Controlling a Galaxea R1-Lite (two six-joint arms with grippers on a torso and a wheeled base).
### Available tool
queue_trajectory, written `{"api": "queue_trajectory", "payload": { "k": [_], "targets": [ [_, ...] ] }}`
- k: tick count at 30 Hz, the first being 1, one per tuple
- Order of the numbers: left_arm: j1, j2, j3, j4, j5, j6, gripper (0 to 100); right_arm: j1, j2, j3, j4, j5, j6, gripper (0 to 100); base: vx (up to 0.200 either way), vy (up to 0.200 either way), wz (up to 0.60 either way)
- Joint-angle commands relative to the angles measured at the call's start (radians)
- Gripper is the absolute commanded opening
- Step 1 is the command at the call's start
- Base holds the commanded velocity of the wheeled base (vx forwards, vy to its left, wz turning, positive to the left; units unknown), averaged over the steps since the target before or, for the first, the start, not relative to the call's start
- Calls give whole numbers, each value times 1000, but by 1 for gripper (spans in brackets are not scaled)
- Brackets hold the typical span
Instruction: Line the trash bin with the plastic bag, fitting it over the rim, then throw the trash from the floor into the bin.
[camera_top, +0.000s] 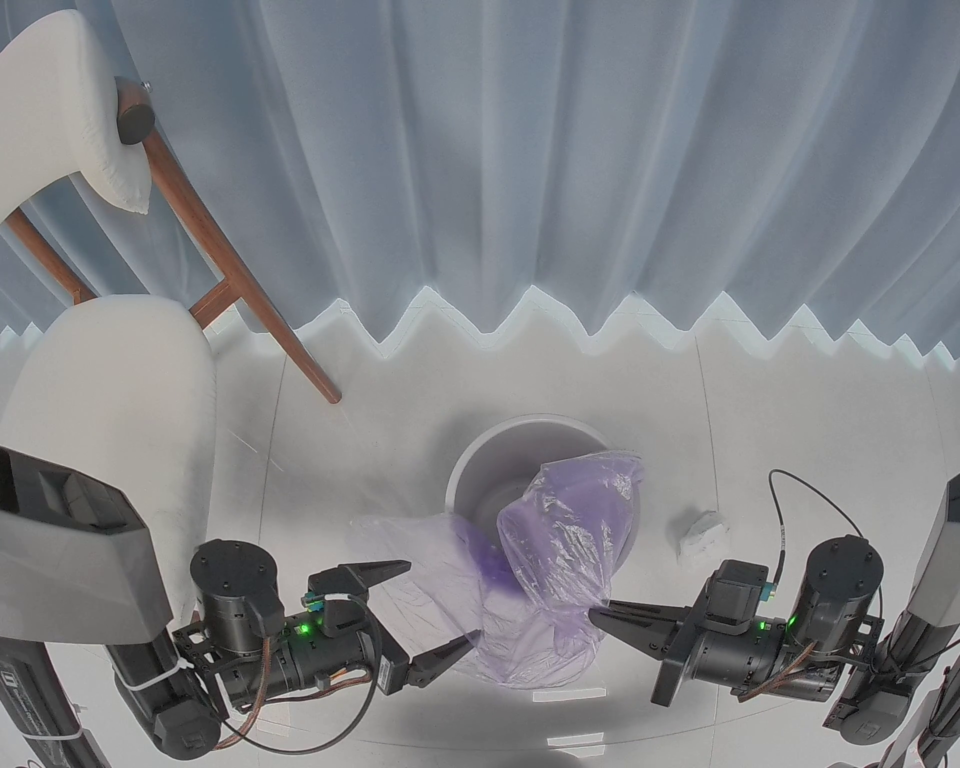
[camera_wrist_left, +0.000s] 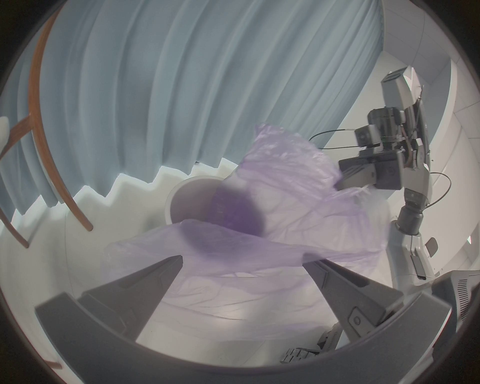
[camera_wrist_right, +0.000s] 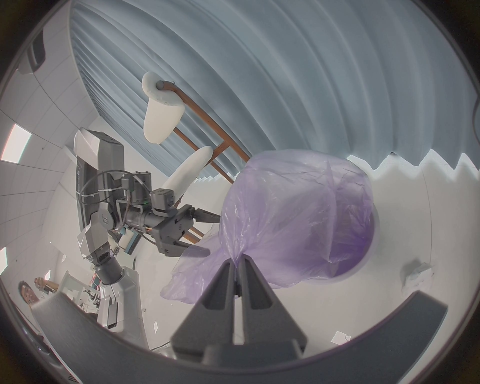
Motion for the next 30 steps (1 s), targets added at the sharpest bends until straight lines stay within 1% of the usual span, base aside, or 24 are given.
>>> {"api": "queue_trajectory", "payload": {
  "k": [1,5,10,15,19,21,23,25,27,30],
  "targets": [
    [-21,-83,30,0,-2,10,100,2,4,0,-17,1,-1,0,0,0,0],
    [-21,-109,25,2,-3,8,100,18,5,2,-17,0,0,0,0,0,0],
    [-16,-65,13,0,-6,-4,100,42,15,5,-17,-2,0,0,0,0,0],
    [5,-26,-8,0,-13,-4,100,44,30,2,-17,-19,0,0,0,0,0],
    [1,0,9,-1,-20,-2,100,45,32,3,-17,-19,0,0,0,0,0],
    [13,21,-5,-1,-69,1,100,47,32,5,-17,-19,0,0,0,0,0],
    [21,21,-14,-1,-82,2,100,47,32,3,-17,-19,0,0,0,0,0],
    [44,21,-27,0,-155,19,100,44,32,3,-17,-19,0,0,0,0,0],
    [62,24,-31,2,-203,61,100,45,28,3,-17,-19,0,0,0,0,0],
    [82,18,-48,5,-217,80,100,45,25,3,-18,-19,0,0,0,0,0]
  ]
}}
